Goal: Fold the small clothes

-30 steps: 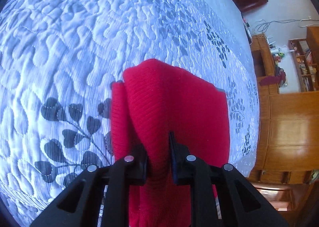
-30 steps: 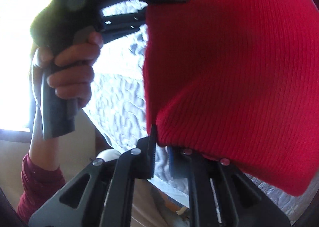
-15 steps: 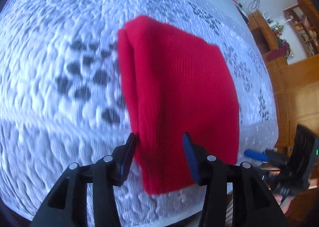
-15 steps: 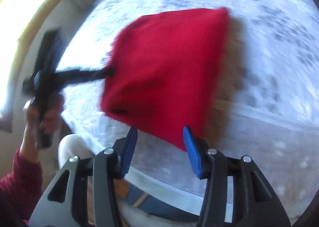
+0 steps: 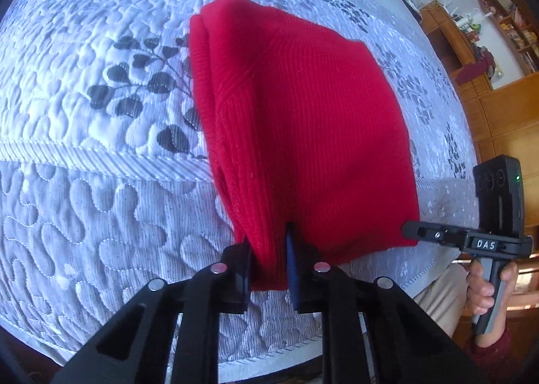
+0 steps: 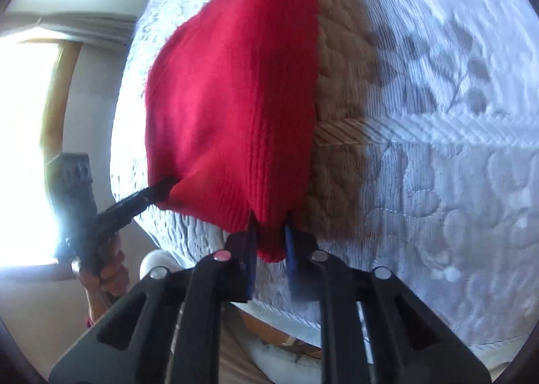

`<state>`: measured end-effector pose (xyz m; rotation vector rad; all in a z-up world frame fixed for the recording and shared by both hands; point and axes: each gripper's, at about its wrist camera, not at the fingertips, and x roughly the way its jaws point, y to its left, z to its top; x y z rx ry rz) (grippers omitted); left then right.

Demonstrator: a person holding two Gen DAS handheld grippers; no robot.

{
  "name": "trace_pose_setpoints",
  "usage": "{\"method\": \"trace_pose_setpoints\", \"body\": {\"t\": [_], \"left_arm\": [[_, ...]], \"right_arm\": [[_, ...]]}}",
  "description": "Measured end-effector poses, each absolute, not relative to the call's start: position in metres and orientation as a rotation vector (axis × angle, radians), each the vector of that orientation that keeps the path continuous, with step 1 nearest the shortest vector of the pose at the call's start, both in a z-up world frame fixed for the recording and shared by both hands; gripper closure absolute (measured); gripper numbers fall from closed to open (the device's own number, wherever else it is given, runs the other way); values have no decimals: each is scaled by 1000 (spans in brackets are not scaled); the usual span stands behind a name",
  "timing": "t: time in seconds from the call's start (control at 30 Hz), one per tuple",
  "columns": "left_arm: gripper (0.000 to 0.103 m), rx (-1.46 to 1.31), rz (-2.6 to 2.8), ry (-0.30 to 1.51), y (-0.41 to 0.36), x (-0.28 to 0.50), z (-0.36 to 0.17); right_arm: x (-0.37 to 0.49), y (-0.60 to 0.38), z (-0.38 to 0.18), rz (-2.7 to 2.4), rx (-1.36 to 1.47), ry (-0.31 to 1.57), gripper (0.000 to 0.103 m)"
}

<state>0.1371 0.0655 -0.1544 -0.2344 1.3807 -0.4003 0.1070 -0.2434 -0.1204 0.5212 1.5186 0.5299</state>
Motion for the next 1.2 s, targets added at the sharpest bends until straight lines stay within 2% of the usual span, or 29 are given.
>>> {"method": "trace_pose_setpoints", "body": {"t": [0.1, 0.33, 0.43, 0.47, 0.5, 0.7, 0.93, 1.03, 1.1, 1.2], "left_arm": [[88, -137, -429, 1372, 60, 130, -152], [87, -58, -440, 1377, 51, 128, -169], [76, -63, -467, 1370, 57, 128, -156], [63, -62, -464, 1366, 62, 131, -151], [58, -58, -452, 1352, 66, 134, -144], [54, -112, -344, 1261, 92, 200, -111], [54, -197, -262, 1328, 96, 298, -138], [56, -205, -280, 1344, 87, 309, -148], [76, -207, -275, 1366, 79, 316, -159], [89, -246, -284, 1354, 79, 317, -163]], "right_arm": [[102, -246, -104, 511, 396, 1490, 93], [106, -225, -138, 454, 226, 1545, 92], [109, -225, -126, 477, 202, 1531, 82], [111, -223, -122, 486, 203, 1523, 77], [113, -227, -116, 499, 204, 1515, 76], [157, -260, -81, 481, 265, 1438, 70], [215, -260, -93, 444, 308, 1435, 70], [230, -256, -107, 436, 305, 1452, 69], [238, -252, -113, 438, 310, 1460, 69], [246, -246, -120, 440, 316, 1463, 68]]}}
